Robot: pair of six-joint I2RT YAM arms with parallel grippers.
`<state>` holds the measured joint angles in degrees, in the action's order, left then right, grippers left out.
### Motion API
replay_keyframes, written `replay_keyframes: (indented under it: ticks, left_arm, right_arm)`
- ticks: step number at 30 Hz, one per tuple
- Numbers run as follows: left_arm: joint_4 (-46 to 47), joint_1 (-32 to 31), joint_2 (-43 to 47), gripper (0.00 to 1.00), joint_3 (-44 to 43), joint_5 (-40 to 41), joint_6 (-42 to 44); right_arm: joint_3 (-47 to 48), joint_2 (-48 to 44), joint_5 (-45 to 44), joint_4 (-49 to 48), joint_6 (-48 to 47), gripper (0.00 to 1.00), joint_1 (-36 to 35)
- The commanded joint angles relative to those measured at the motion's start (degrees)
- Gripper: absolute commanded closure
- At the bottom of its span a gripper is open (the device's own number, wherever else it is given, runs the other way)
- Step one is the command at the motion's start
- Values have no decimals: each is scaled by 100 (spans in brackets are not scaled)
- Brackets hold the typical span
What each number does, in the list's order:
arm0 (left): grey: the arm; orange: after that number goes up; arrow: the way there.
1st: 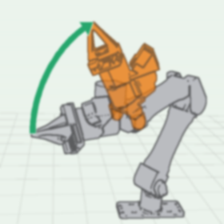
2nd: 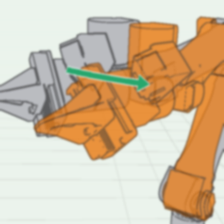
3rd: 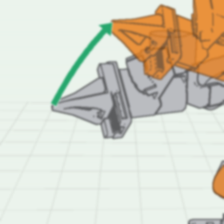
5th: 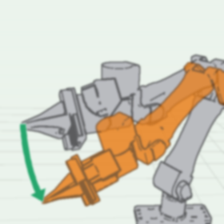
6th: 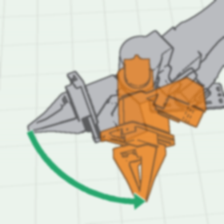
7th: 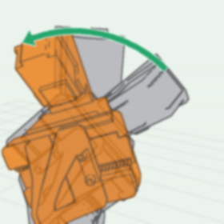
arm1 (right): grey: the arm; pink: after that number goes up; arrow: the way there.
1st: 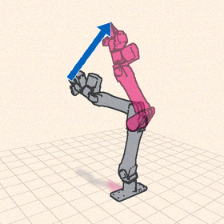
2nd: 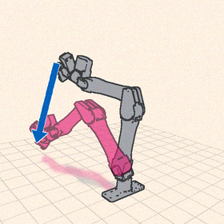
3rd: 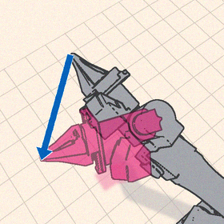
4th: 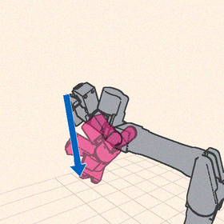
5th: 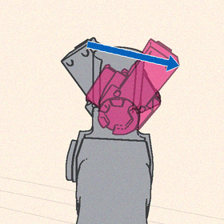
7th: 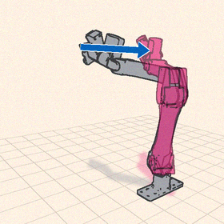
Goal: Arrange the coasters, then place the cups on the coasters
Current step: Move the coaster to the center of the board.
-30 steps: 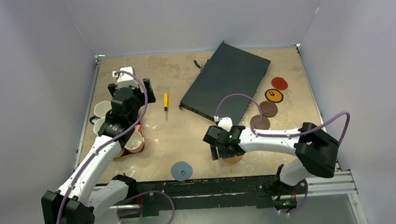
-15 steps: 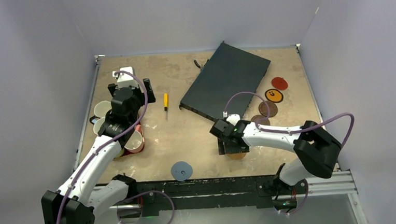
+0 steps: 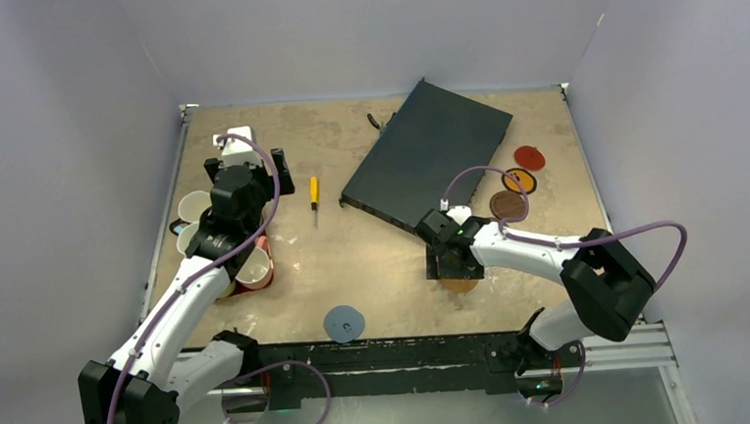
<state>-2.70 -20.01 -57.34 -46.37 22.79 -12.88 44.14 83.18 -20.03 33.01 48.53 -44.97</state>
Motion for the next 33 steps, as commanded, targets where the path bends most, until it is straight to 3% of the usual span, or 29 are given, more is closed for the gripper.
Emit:
replay_keyframes:
  ticks: [1,33]
  left_arm:
    - [178,-30,-4,2,-46,31,-47]
    - [180,-30,-58,2,-47,51,-21]
  right_arm:
    - [-115,50,-232,-22,-135,23,230]
    - [161,146,-538,-213,-554,23,813]
